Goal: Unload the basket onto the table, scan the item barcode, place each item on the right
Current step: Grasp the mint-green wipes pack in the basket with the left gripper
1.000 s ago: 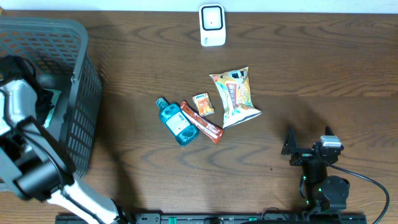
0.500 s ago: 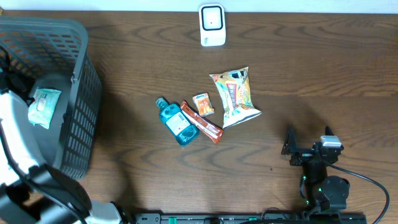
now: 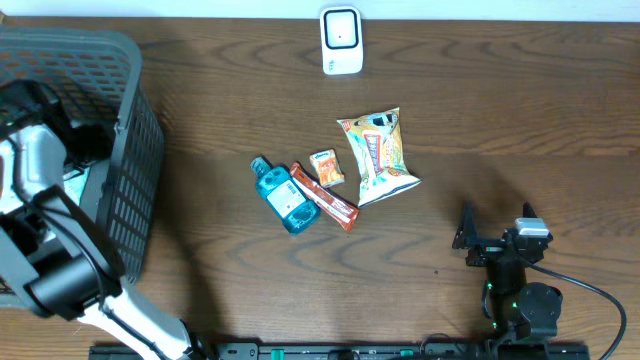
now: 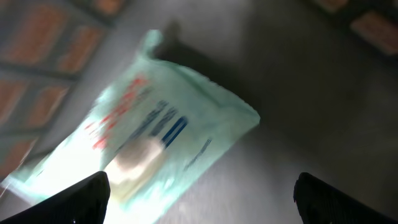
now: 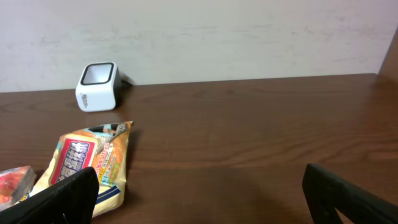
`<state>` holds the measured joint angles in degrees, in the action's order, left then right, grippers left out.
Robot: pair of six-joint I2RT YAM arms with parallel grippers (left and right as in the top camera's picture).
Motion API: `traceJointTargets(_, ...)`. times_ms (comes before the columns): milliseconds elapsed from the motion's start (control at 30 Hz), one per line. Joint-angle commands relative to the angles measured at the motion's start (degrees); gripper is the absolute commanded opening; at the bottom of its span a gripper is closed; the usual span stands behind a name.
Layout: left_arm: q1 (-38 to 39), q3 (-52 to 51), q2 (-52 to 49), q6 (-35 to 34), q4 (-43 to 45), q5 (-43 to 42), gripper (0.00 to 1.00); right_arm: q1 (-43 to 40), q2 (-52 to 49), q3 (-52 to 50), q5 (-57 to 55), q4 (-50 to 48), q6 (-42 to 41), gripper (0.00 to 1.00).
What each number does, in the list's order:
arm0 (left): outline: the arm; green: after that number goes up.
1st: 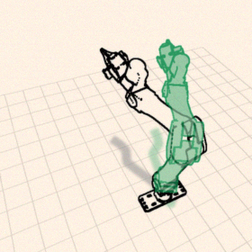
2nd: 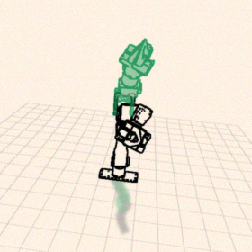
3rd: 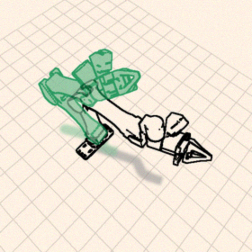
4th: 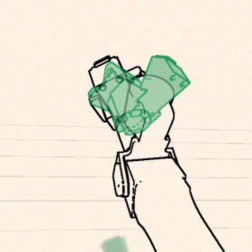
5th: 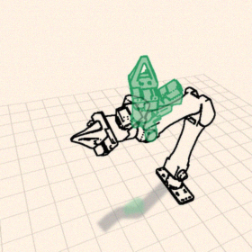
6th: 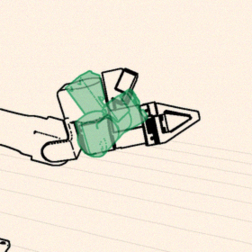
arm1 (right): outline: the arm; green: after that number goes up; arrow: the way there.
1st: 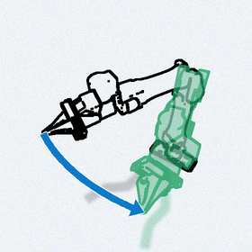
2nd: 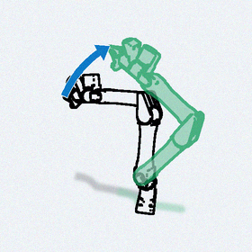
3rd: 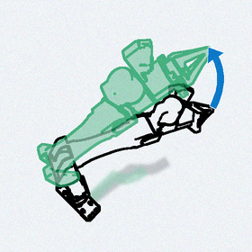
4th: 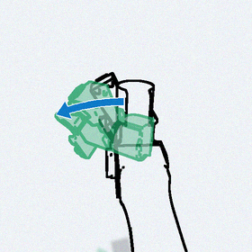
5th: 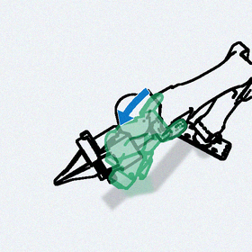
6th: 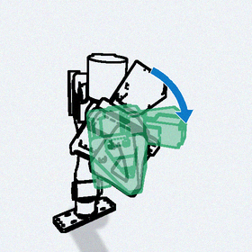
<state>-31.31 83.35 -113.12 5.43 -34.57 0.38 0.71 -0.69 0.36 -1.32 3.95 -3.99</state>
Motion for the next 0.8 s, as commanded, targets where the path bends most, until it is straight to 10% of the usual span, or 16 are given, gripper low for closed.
traceJointTargets(0,0.04,0.11,-3.78,5.97,0.31,3.37,0.94,-0.52,0.26,-0.04,-0.5,0.17,0.66,0.99)
traceJointTargets(133,0.07,0.11,-7.3,6.1,0.39,3.37,0.86,-0.52,0.26,-0.04,-0.48,0.17,0.66,0.99)
traceJointTargets(300,0.15,0.11,-9.42,2.86,-0.33,2.23,0.08,-0.52,0.26,-0.04,-0.5,0.17,0.66,0.99)
traceJointTargets(767,0.15,0.13,12.35,-8.59,-3.32,1.11,0.07,-0.52,0.26,-0.04,-0.48,0.17,0.66,0.99)
